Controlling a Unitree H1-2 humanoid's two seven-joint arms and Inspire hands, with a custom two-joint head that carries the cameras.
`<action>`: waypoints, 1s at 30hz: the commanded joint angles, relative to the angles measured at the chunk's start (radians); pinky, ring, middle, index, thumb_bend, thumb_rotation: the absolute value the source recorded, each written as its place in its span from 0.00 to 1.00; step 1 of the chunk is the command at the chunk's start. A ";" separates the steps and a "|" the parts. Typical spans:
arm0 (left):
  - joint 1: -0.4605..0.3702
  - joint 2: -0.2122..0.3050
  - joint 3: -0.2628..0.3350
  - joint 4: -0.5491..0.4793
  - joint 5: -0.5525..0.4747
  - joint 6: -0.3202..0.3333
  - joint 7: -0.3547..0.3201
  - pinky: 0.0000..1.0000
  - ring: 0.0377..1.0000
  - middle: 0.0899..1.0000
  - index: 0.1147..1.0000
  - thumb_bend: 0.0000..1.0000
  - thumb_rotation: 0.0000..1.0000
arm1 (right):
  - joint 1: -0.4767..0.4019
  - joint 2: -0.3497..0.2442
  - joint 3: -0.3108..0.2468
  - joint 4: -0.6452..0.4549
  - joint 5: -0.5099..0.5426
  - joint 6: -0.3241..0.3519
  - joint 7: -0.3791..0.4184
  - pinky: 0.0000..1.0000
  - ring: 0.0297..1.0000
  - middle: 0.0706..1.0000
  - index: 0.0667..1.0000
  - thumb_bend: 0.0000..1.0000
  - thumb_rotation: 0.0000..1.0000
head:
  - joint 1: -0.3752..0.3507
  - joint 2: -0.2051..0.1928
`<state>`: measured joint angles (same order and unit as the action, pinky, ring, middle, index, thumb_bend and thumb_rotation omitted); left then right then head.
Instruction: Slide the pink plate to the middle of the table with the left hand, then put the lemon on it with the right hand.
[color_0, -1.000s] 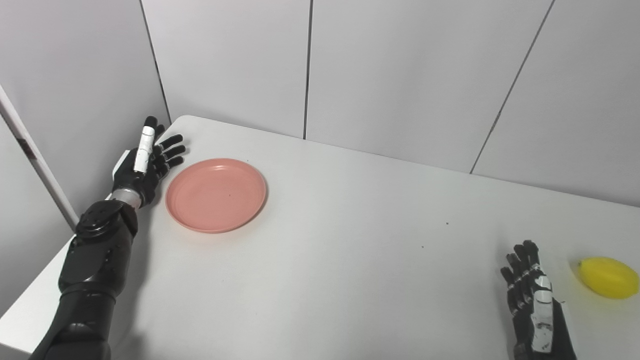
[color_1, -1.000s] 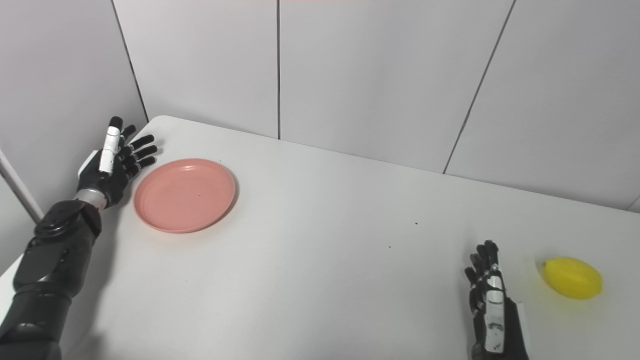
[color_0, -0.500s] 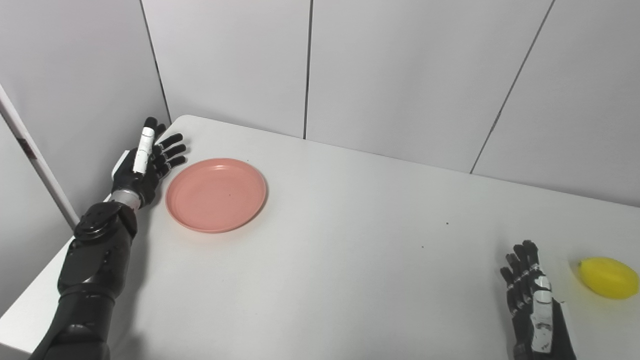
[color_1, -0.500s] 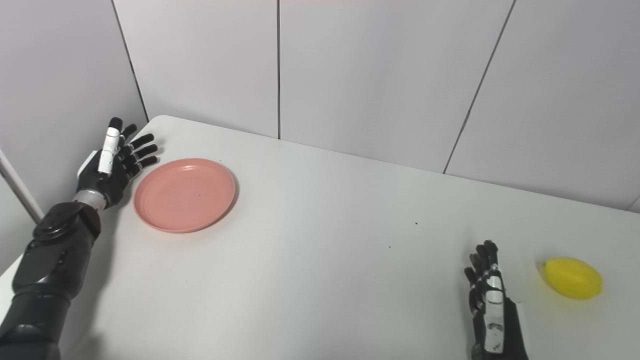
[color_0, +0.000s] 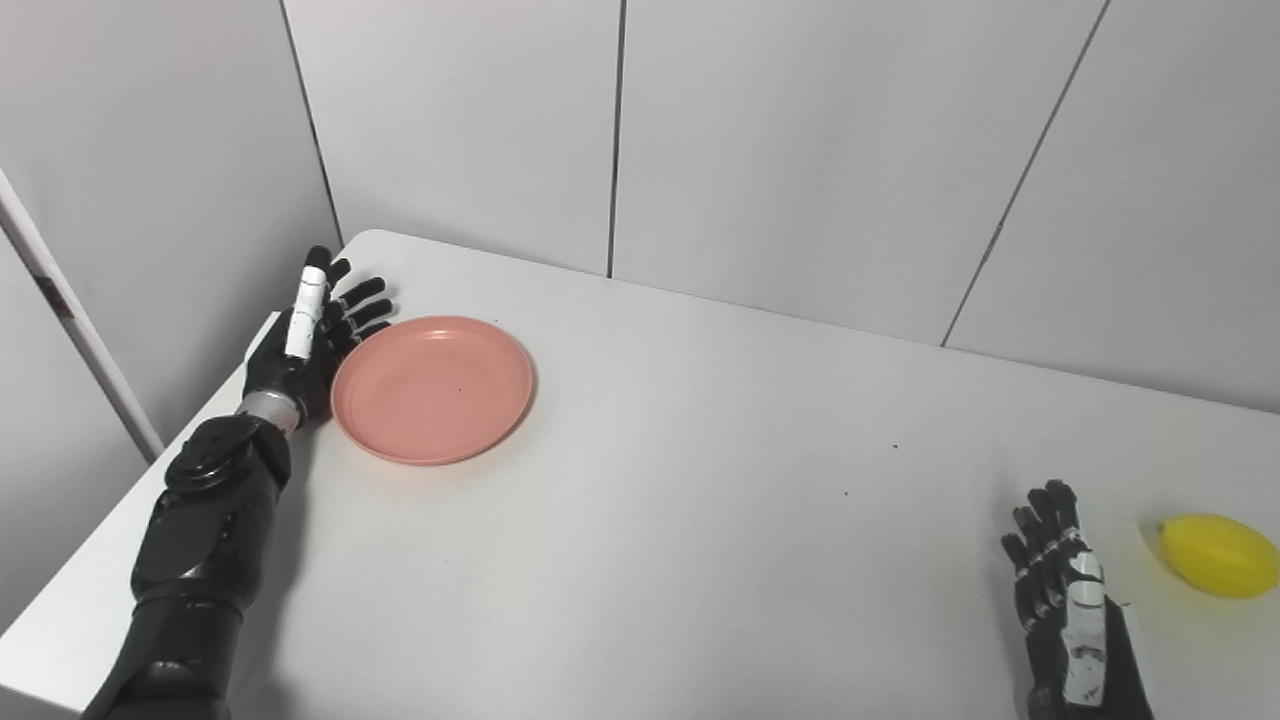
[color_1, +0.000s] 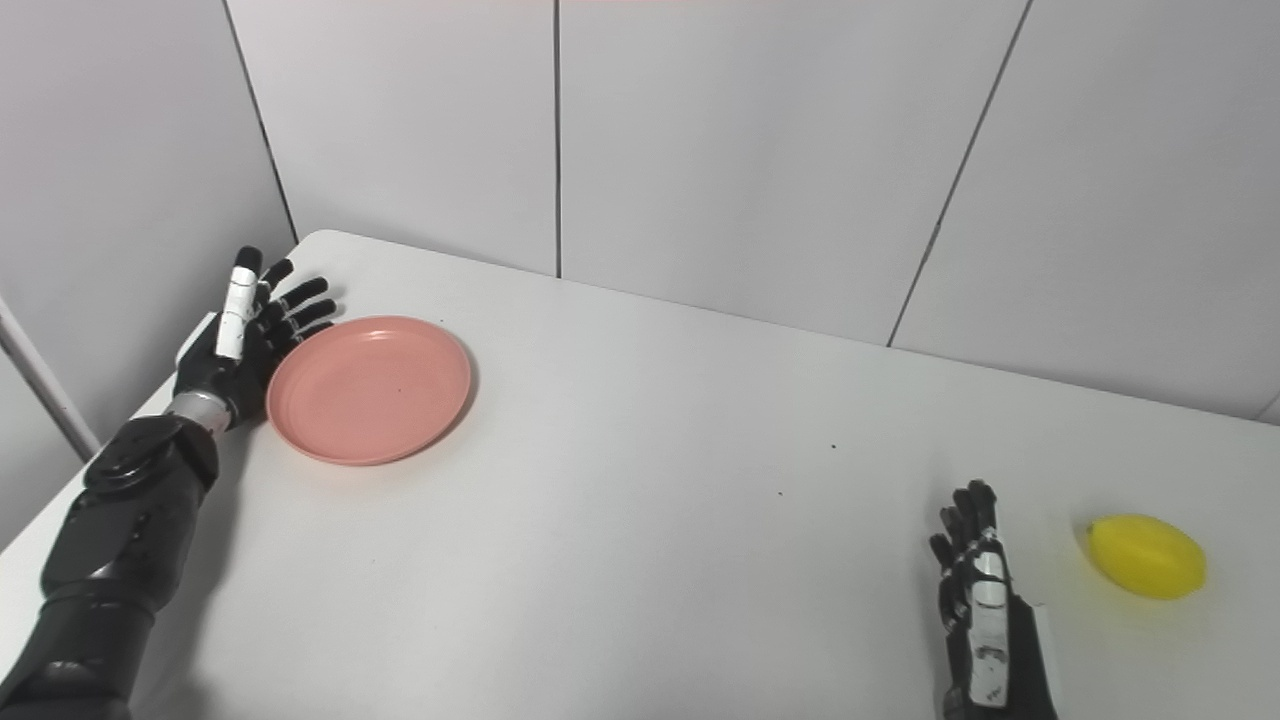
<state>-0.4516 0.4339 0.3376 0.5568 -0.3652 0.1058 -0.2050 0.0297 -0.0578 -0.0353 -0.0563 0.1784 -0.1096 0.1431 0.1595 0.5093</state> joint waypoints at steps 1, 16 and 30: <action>-0.022 0.010 -0.011 -0.016 0.004 -0.004 -0.017 0.79 0.83 0.86 0.97 0.91 0.88 | 0.065 0.024 0.015 0.050 0.005 -0.005 0.002 1.00 1.00 1.00 1.00 0.74 1.00 | 0.000 0.001; 0.011 -0.024 -0.017 -0.113 -0.029 0.050 -0.032 0.78 0.81 0.85 0.97 0.94 0.82 | 0.062 0.027 0.017 0.049 0.009 -0.006 0.003 1.00 1.00 1.00 1.00 0.73 1.00 | -0.002 0.005; 0.057 -0.131 -0.008 -0.221 0.023 0.022 0.094 0.77 0.78 0.79 0.91 0.93 0.82 | 0.061 0.035 0.019 0.047 0.001 -0.009 -0.003 1.00 1.00 1.00 1.00 0.73 1.00 | -0.005 0.008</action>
<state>-0.3836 0.2965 0.3285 0.3577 -0.3568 0.1528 -0.1261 0.0308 -0.0513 -0.0326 -0.0587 0.1738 -0.1098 0.1412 0.1534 0.5169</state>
